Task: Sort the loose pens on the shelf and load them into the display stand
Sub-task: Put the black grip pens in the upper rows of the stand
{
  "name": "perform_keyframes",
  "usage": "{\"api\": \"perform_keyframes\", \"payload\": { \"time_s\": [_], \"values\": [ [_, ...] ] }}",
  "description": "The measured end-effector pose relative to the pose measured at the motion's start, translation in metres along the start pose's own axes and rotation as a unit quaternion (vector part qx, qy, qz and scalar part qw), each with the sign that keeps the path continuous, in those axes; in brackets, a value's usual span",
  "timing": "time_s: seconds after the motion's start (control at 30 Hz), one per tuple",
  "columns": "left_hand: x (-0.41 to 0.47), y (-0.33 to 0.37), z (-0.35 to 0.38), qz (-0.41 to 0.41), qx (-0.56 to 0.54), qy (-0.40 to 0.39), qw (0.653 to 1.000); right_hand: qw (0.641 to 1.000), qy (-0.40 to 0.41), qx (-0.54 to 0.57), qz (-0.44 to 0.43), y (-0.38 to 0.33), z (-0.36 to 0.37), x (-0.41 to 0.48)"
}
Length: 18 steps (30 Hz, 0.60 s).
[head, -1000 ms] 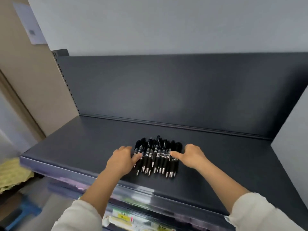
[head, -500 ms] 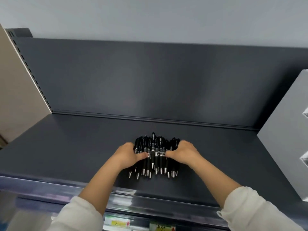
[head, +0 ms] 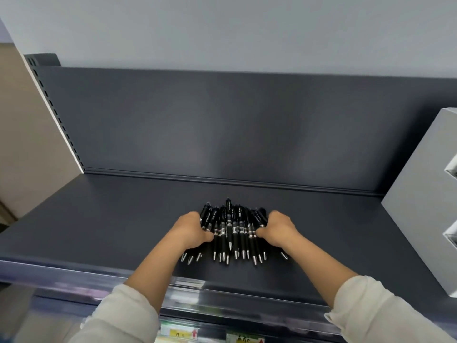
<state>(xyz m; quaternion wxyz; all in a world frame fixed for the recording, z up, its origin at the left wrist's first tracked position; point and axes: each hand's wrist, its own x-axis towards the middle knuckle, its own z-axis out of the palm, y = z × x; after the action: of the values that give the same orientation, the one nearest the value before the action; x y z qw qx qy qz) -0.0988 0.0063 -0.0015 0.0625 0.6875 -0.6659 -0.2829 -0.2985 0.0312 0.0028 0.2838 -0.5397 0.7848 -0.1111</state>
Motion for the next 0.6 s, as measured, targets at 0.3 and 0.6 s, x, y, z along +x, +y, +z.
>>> {"api": "perform_keyframes", "payload": {
  "time_s": [0.3, 0.6],
  "values": [
    [0.004, -0.022, -0.008, -0.008, 0.025, 0.014, 1.000, 1.000, -0.010, -0.014, -0.010, 0.011, -0.009, 0.001],
    [-0.011, -0.012, -0.010, 0.065, -0.275, 0.018, 0.959, 0.895, -0.082, 0.435, 0.059, 0.031, -0.028, -0.003]
  ]
}}
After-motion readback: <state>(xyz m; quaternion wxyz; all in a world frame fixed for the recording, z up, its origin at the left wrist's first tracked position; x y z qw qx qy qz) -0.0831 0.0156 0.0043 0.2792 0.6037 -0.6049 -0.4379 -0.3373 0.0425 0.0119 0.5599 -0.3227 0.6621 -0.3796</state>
